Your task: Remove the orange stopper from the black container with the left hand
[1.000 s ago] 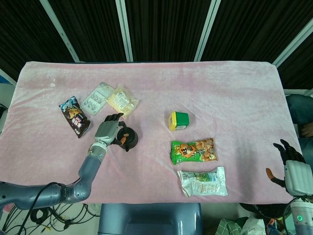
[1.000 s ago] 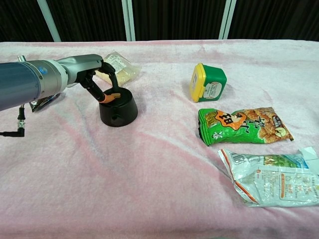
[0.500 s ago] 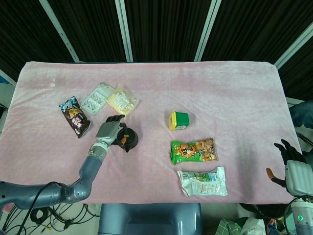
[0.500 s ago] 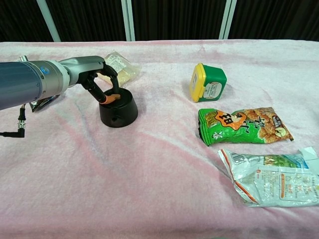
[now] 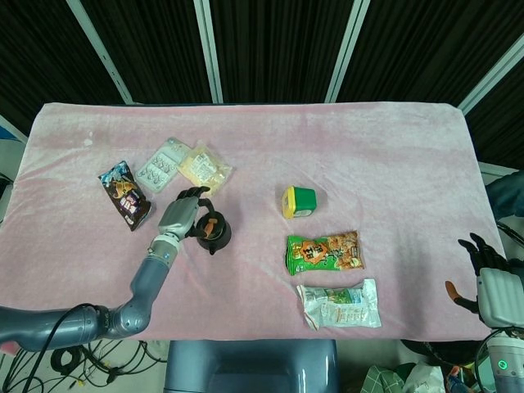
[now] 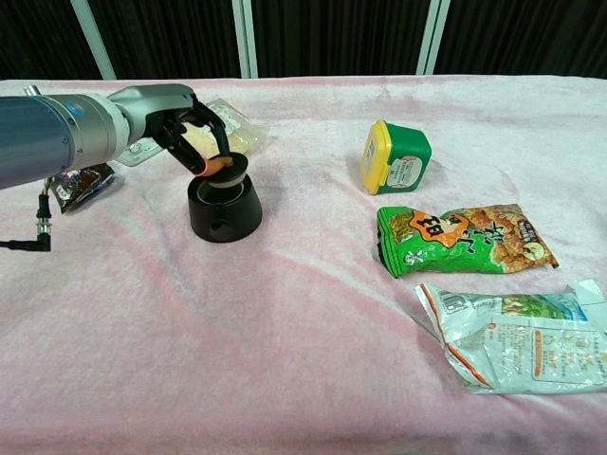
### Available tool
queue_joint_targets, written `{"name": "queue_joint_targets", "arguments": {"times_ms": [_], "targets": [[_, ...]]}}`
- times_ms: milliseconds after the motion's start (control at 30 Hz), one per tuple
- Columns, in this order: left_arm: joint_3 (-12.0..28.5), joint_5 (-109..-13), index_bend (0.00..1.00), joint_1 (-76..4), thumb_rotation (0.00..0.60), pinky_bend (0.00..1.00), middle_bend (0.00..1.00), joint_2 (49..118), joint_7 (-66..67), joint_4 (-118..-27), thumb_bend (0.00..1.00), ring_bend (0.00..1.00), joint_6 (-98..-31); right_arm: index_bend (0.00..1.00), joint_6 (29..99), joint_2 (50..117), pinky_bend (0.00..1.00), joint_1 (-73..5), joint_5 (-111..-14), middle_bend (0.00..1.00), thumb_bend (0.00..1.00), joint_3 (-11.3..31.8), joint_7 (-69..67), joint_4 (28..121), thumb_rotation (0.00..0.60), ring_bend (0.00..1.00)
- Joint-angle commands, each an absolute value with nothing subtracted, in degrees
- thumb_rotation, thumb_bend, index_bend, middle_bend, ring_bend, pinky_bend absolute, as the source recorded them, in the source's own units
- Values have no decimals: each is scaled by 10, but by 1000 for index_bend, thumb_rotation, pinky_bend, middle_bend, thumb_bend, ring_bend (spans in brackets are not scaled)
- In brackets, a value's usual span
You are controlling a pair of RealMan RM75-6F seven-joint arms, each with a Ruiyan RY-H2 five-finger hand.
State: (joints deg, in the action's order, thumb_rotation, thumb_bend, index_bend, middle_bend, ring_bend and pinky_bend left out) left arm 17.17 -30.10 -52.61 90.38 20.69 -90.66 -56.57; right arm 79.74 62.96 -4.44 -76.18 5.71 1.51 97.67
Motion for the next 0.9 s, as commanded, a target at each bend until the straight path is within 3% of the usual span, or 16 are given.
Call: {"name": "queue_joint_targets", "arguments": {"times_ms": [33, 167, 533, 900], "targets": [[192, -328, 559, -516, 600, 0, 107, 893, 173, -920, 477, 0, -566, 182, 798, 630, 186, -44, -762, 68, 205, 57, 15, 977, 600, 137], [207, -350, 562, -497, 600, 0, 109, 865, 129, -951, 477, 0, -550, 182, 798, 630, 186, -44, -761, 68, 205, 57, 15, 977, 600, 137], [125, -359, 563, -440, 600, 0, 112, 708, 176, -1037, 477, 0, -524, 182, 795, 629, 186, -45, -758, 68, 205, 58, 16, 977, 600, 137], [86, -435, 552, -386, 600, 0, 115, 710, 91, -1009, 477, 0, -477, 182, 795, 628, 186, -44, -753, 68, 205, 58, 19, 980, 600, 137]]}}
